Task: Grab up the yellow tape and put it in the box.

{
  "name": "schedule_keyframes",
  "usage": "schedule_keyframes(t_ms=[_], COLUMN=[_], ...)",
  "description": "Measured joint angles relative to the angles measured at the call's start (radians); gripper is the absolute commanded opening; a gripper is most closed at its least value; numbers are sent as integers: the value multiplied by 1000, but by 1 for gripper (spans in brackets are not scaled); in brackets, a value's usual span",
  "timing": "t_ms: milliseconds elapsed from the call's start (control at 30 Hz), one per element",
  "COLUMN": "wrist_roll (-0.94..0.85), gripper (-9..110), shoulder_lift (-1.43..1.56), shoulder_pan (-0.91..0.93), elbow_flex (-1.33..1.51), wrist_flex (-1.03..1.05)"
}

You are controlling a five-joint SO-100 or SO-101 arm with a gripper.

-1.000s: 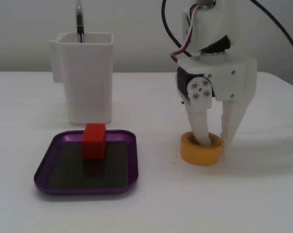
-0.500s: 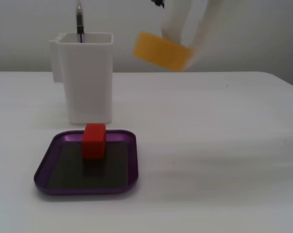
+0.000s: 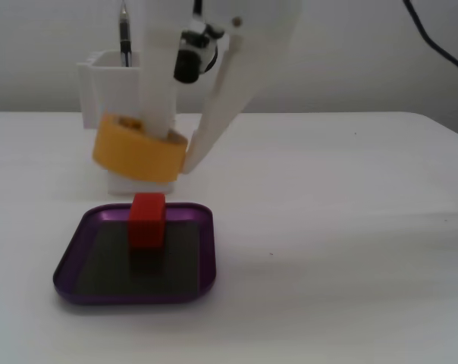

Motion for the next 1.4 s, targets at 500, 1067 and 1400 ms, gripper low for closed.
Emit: schedule_keyframes(t_ms=[500,1067,1400], wrist_roll=[31,37,29], gripper=[-1,3,23], shoulder_lift=[-224,-314,-318], shoulder_pan=[0,38,32], elbow_flex=[-46,-46,-222], wrist_flex=[-57,-114,40])
